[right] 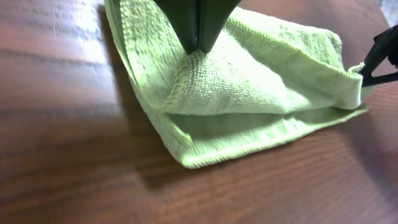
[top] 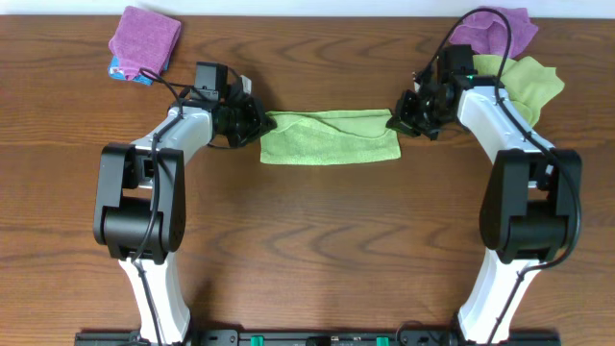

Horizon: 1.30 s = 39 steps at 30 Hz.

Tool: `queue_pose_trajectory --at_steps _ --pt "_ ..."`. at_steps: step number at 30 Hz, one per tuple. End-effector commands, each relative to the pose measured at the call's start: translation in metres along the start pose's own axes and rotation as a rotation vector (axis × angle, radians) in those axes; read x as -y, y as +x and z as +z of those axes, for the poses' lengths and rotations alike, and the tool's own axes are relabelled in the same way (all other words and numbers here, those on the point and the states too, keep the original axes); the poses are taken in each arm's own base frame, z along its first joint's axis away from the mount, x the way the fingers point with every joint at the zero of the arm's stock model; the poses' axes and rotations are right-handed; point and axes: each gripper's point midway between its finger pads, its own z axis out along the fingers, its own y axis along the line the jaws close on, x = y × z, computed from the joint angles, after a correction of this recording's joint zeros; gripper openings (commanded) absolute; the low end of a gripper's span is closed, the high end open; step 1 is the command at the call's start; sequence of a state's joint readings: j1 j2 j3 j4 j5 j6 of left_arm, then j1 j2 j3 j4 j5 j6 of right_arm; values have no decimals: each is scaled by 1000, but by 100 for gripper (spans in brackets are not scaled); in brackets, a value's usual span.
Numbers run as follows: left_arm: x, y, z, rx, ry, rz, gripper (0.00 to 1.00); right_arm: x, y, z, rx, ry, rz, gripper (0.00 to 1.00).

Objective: Fold the cloth
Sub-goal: 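Grasp the bottom corners and fold them up onto the top edge, then release the folded edge with both grippers and lift them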

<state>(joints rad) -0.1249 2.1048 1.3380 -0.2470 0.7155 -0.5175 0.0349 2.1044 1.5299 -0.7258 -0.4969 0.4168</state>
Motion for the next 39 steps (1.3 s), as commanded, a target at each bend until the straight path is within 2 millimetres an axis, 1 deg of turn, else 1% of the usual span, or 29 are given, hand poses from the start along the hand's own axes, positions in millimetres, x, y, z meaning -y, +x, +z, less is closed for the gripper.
queue_pose_trajectory --at_steps 1,6,12,22,27,28,29,30,31,32,33,34,37,39 --pt "0 2 2 -22 10 38 6 0 -1 2 -4 13 -15 2" --pt "-2 3 2 -25 0 35 6 5 1 2 -10 37 -13 2" --pt "-14 14 -1 -71 -38 49 6 14 3 -2 -25 55 15 2" --pt "-22 10 -5 -57 -59 48 6 16 4 -3 -29 57 17 2" --pt "-22 7 -6 -49 -60 61 6 15 5 -2 -33 57 17 1" --pt "-21 6 -6 -48 -59 66 6 15 5 -2 -32 57 17 3" --pt "-21 6 -6 -47 -59 67 5 15 5 -2 -32 57 17 14" --pt "-20 5 -7 -46 -57 71 6 15 5 -2 -33 57 17 35" --pt "-20 5 -7 -46 -57 76 6 16 5 -2 -33 57 17 53" --pt "-19 5 -7 -46 -56 85 6 16 6 -2 -35 58 18 61" --pt "-18 4 -8 -47 -55 100 9 16 6 -2 -36 58 18 69" --pt "-16 3 -10 -49 -57 118 13 16 7 -3 -39 55 13 74" --pt "-6 -4 -21 -37 -64 202 33 15 6 -4 -42 41 -5 76" --pt "0 -14 -35 -4 -120 257 37 15 5 -7 -41 42 -9 76"
